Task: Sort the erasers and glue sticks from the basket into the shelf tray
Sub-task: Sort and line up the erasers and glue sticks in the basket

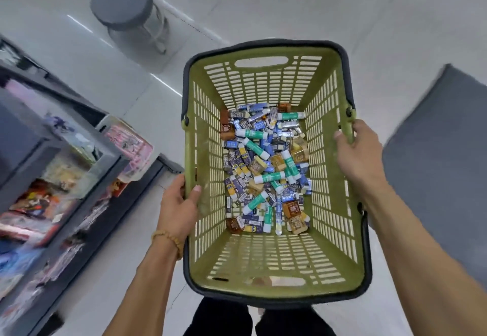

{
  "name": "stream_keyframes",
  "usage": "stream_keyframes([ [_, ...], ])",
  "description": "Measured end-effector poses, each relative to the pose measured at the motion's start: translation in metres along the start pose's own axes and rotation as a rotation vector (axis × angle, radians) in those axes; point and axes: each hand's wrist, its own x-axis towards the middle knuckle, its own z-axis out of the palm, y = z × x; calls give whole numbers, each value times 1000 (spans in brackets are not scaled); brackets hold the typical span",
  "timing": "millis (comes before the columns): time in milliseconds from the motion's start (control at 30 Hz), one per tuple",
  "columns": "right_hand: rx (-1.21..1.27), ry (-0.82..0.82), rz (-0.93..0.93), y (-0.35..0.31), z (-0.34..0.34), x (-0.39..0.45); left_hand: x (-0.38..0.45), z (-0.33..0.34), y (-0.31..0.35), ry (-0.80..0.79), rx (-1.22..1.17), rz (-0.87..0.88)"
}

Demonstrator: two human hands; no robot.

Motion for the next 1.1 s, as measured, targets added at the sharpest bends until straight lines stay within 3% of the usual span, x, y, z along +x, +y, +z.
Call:
stream_keyframes([
  [533,-118,-105,-210,-314,31,415,307,51,314,186,-203,-66],
  [800,-158,-287,-316,-477,111,629,474,60,449,351,-364,-132],
  [1100,-273,-480,-468,-688,234,757,629,1,559,555,-565,-194],
])
